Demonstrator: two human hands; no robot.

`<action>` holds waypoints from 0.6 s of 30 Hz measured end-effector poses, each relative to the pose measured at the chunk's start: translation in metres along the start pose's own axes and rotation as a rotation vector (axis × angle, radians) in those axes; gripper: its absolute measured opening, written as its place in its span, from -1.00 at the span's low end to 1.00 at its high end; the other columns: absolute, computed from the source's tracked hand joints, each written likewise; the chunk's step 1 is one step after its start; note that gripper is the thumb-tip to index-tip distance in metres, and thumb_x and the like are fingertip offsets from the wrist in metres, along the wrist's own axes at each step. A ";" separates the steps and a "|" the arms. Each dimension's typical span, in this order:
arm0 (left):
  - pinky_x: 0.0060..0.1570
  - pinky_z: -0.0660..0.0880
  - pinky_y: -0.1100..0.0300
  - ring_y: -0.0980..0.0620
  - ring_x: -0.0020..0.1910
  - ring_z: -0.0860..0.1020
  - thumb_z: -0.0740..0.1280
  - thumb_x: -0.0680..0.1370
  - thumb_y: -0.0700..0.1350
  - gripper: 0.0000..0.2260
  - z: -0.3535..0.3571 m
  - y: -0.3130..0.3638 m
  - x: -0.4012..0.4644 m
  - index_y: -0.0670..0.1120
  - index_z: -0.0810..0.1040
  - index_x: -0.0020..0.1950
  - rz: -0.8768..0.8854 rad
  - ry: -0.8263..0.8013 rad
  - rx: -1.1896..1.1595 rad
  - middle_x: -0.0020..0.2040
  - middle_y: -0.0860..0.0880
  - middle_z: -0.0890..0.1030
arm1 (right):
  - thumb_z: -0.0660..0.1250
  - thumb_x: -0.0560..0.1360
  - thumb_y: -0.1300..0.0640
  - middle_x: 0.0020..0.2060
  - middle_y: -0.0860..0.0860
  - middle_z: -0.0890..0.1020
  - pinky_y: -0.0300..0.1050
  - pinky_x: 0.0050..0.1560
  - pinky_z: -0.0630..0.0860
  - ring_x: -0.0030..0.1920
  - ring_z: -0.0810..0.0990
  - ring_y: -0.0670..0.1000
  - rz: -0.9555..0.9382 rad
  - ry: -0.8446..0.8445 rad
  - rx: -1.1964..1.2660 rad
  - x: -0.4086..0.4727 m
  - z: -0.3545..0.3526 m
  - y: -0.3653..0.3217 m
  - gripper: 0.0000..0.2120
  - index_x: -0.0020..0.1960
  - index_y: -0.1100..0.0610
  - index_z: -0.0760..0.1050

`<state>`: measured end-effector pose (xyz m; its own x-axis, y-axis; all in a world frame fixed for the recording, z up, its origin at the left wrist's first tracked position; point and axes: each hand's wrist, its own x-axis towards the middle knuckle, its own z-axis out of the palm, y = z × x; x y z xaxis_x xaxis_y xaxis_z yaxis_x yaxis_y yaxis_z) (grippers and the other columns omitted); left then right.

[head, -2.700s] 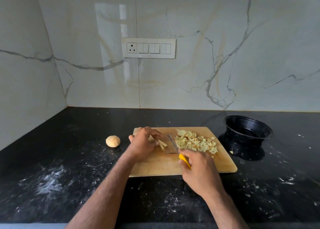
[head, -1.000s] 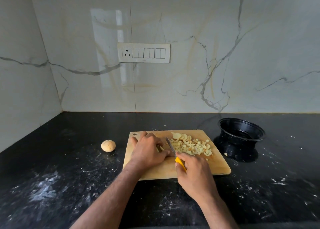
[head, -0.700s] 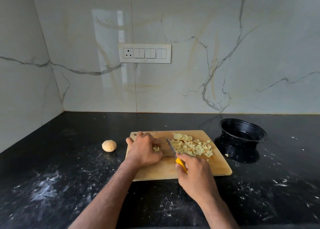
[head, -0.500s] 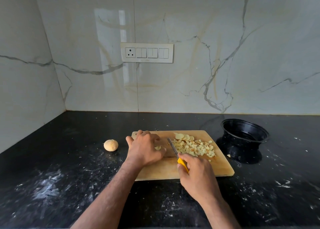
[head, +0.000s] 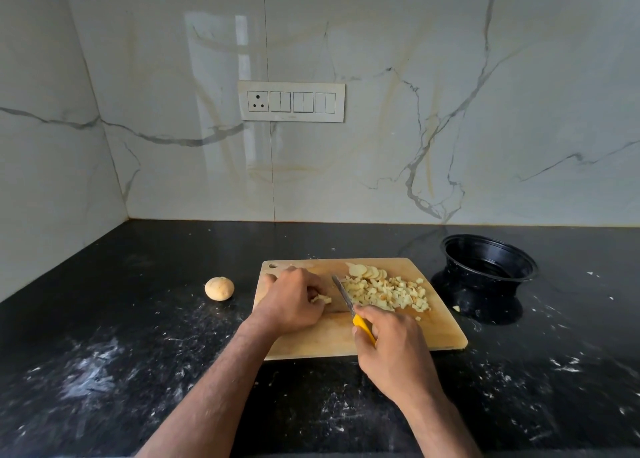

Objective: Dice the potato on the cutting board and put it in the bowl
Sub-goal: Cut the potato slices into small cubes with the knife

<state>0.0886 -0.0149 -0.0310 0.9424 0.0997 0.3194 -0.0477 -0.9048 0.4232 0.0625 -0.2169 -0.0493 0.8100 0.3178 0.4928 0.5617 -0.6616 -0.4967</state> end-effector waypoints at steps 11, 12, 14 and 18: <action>0.10 0.26 -0.02 0.21 -0.13 0.52 0.52 0.41 0.07 -0.88 -0.015 -0.016 -0.002 0.07 0.71 -0.11 -0.007 -0.038 -0.103 -0.26 0.18 0.61 | 0.41 0.53 0.07 0.11 -0.13 0.70 -0.40 0.01 0.51 0.07 0.66 -0.10 -0.042 -0.040 -0.126 0.004 0.003 -0.005 -0.66 0.31 0.02 0.60; 0.10 0.25 -0.02 0.21 -0.12 0.52 0.52 0.41 0.07 -0.87 -0.014 -0.016 -0.002 0.07 0.71 -0.11 -0.009 -0.032 -0.100 -0.26 0.18 0.61 | 0.41 0.54 0.07 0.12 -0.14 0.70 -0.39 0.02 0.50 0.09 0.65 -0.09 -0.043 -0.046 -0.135 0.005 0.003 -0.006 -0.65 0.31 0.01 0.59; 0.11 0.25 -0.03 0.19 -0.10 0.51 0.52 0.42 0.09 -0.87 -0.011 -0.014 -0.001 0.08 0.71 -0.11 -0.018 -0.021 -0.102 -0.26 0.17 0.61 | 0.40 0.54 0.06 0.12 -0.14 0.69 -0.40 0.02 0.50 0.10 0.64 -0.10 -0.043 -0.048 -0.139 0.005 0.004 -0.008 -0.65 0.32 0.01 0.59; 0.11 0.20 -0.04 0.16 -0.03 0.46 0.50 0.45 0.09 -0.91 -0.007 -0.013 0.001 0.11 0.70 -0.12 -0.027 0.000 -0.098 -0.22 0.18 0.63 | 0.39 0.55 0.06 0.11 -0.15 0.70 -0.49 -0.04 0.47 0.05 0.65 -0.14 -0.046 -0.037 -0.114 0.006 0.009 -0.011 -0.65 0.32 0.00 0.58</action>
<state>0.0880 0.0001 -0.0306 0.9439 0.1236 0.3063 -0.0543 -0.8568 0.5128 0.0627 -0.2022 -0.0476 0.7907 0.3728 0.4855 0.5772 -0.7182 -0.3886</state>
